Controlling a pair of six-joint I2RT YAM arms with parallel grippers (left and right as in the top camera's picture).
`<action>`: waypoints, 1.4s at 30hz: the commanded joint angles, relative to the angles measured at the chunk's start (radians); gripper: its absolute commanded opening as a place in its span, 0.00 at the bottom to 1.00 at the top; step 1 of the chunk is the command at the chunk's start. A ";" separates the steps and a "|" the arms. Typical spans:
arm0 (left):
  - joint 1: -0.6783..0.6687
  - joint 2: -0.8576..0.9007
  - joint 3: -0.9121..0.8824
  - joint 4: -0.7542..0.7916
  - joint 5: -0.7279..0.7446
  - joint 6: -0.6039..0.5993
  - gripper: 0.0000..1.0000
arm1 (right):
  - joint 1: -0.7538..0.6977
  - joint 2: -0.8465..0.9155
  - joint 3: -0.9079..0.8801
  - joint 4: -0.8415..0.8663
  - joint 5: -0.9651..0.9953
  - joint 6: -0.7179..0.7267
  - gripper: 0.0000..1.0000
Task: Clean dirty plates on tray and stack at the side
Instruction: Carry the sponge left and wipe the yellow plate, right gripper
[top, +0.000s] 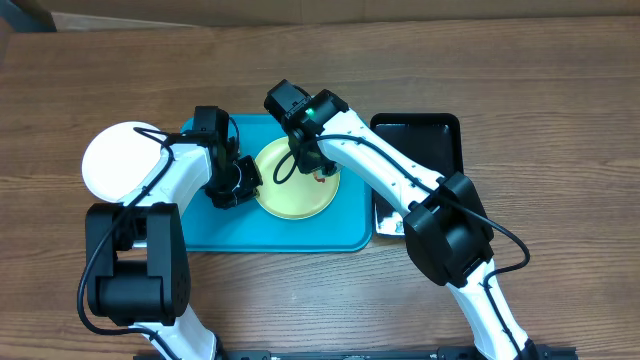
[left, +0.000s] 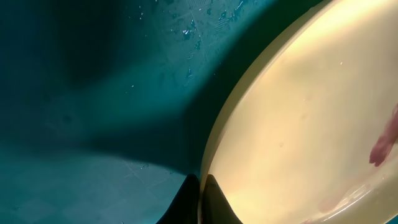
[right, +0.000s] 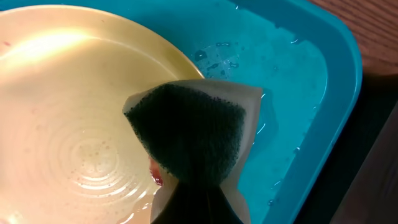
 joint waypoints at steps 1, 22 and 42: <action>-0.013 -0.018 -0.004 -0.003 -0.025 0.005 0.04 | -0.003 0.002 0.014 0.002 0.000 0.017 0.04; -0.013 -0.018 -0.004 -0.004 -0.025 0.007 0.04 | -0.003 0.002 -0.240 0.195 -0.162 0.024 0.04; -0.013 -0.018 -0.004 0.005 -0.025 0.027 0.04 | -0.003 0.002 -0.240 0.243 -0.557 0.023 0.04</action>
